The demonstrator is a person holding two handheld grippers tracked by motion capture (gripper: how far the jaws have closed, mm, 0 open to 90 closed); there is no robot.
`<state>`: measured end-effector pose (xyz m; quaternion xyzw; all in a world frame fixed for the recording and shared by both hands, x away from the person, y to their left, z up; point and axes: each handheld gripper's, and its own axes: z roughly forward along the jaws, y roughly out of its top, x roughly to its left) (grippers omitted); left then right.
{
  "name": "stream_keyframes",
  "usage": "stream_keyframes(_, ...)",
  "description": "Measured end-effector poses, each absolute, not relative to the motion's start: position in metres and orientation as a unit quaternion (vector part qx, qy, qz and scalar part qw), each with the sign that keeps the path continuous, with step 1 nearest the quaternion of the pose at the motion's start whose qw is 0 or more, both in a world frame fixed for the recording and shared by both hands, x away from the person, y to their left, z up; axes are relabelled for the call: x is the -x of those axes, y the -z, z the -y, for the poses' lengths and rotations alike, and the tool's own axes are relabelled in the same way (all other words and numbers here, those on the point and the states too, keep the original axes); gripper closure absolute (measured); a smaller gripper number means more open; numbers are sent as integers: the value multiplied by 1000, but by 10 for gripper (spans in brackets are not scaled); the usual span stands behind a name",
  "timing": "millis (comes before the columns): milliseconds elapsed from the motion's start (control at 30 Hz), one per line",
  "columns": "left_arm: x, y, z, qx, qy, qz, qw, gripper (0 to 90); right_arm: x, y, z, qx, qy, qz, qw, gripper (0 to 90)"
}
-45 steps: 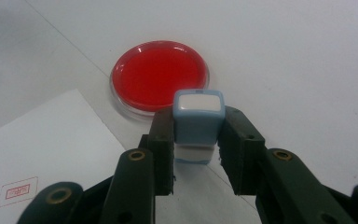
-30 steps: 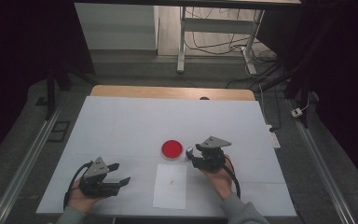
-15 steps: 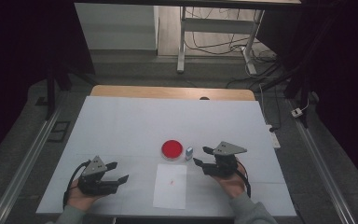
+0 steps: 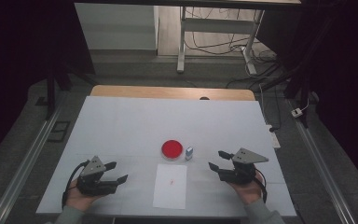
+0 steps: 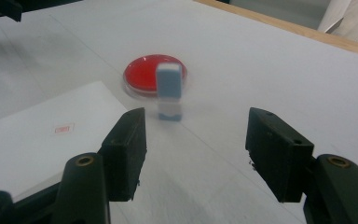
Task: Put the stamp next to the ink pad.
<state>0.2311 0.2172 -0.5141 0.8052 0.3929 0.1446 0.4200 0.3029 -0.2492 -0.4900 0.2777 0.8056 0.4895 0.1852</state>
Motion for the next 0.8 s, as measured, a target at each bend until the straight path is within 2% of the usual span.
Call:
stream_keyframes(433,-231,513,-219,-801,-144,-396,425,314,-285,499,293,-285,-471,-809,205,378)
stream_keyframes(800,-231,513,-217,-803,-146,-394,423,314,-287,504,298,-287,-467,-812,199,381)
